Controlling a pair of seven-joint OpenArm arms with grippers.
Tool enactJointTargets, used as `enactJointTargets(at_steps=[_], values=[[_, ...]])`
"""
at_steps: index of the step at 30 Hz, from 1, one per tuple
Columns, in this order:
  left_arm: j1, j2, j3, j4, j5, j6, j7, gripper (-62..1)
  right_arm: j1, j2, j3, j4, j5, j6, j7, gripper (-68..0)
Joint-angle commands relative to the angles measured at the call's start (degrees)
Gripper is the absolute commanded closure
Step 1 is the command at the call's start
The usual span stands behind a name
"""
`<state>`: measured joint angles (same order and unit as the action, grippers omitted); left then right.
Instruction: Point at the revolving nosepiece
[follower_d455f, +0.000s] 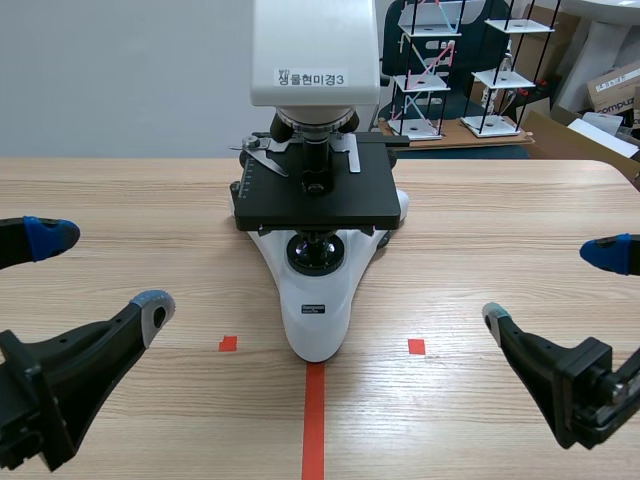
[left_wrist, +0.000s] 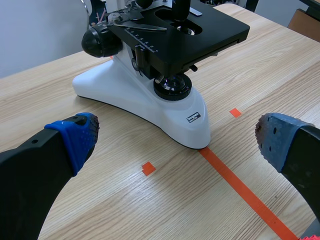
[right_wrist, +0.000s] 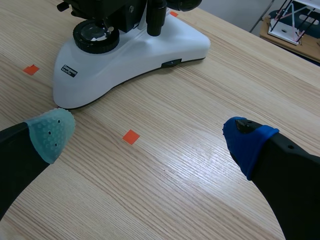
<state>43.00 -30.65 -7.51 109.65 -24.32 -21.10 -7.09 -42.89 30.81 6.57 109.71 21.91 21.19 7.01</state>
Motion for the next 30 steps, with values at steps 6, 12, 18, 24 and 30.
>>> enactJointTargets(at_steps=[6,12,18,24,30], values=[[0.0,0.0,0.3,0.8,-0.6,-0.1,-0.9,-62.3,-0.1,0.0,0.5,0.9,0.4,-0.2,1.0,-67.9],[0.0,0.0,0.3,0.8,-0.6,0.0,-0.8,-62.3,-0.1,0.0,0.5,0.9,0.4,-0.2,1.0,-67.9],[0.0,0.0,0.3,0.8,-0.6,0.0,-0.8,-62.3,-0.1,0.0,0.5,0.9,0.4,-0.2,1.0,-67.9],[0.0,0.0,0.3,0.8,-0.5,0.0,-0.8,-62.3,-0.1,0.0,0.5,0.9,0.4,-0.2,1.0,-67.9],[0.0,0.0,0.3,0.8,-0.5,0.0,-0.8,-62.3,0.9,0.0,0.5,0.9,0.4,-0.6,1.0,-66.2]])
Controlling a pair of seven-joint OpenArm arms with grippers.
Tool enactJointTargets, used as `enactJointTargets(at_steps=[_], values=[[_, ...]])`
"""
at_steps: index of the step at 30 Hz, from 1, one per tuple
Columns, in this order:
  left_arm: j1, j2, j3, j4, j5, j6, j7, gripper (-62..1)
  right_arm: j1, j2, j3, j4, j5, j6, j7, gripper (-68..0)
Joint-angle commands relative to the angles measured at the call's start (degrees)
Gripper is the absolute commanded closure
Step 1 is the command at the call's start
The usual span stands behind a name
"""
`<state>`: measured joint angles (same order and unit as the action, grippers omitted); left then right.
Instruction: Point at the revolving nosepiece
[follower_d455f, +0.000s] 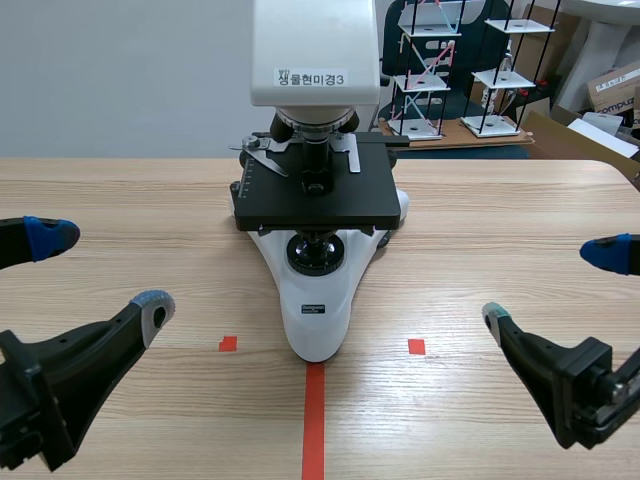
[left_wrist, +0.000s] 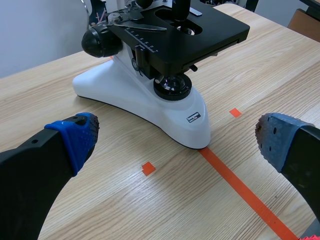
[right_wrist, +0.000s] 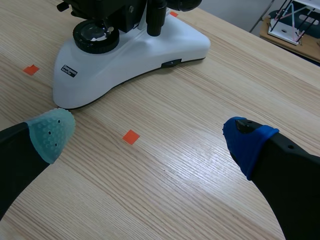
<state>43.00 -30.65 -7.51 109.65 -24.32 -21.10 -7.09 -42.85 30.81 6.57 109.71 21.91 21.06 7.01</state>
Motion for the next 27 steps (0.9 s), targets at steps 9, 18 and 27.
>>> enactJointTargets(at_steps=[9,18,27], values=[[0.0,0.0,0.3,0.8,-0.5,0.0,-1.0,-62.3,12.0,0.0,0.4,0.7,-2.4,-0.7,1.0,-0.4],[0.0,0.0,0.3,0.8,-0.5,0.0,-1.0,-62.3,29.7,0.0,-5.0,-6.2,-6.3,2.0,1.0,0.1],[0.0,0.0,0.3,0.8,-0.5,0.0,-1.0,-62.3,43.4,0.0,-11.9,-18.0,-7.7,11.3,4.9,0.1]])
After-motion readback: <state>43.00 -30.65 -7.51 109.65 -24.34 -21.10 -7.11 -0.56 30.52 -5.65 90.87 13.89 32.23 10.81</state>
